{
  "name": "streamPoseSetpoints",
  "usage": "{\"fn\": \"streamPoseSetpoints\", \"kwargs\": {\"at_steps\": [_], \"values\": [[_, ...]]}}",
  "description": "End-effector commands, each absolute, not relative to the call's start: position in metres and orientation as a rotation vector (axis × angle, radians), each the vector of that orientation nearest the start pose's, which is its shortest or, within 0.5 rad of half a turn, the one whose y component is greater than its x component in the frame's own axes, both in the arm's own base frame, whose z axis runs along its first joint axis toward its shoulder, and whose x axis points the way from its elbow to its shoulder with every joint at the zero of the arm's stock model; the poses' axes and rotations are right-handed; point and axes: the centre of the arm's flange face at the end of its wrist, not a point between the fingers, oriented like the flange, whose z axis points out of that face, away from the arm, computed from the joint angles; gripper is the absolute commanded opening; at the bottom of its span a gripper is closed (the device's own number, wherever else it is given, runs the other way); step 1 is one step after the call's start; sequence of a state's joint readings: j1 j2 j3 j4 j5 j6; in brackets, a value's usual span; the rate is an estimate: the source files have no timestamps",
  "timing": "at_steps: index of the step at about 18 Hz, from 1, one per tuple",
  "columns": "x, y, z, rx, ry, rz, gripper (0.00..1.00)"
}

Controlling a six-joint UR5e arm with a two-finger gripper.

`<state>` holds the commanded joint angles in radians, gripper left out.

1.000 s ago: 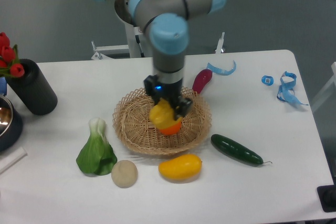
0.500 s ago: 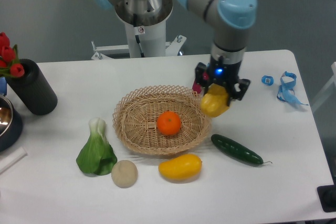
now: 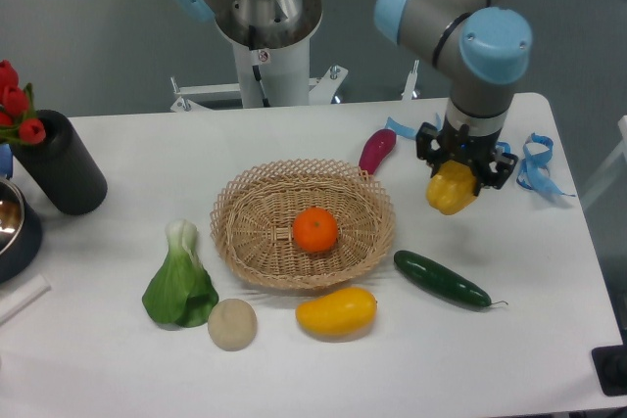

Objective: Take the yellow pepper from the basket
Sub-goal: 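Lift the yellow pepper out of the basket and carry it beside the basket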

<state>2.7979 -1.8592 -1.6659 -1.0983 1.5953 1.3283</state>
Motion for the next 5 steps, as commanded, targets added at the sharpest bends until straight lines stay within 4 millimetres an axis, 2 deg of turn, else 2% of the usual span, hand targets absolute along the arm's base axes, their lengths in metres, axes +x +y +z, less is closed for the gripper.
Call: {"fn": "streamPoseSetpoints", "kwargs": {"at_steps": [5], "values": [[-0.532, 0.302, 0.34, -3.128, 0.207, 0.147, 0.52]]}}
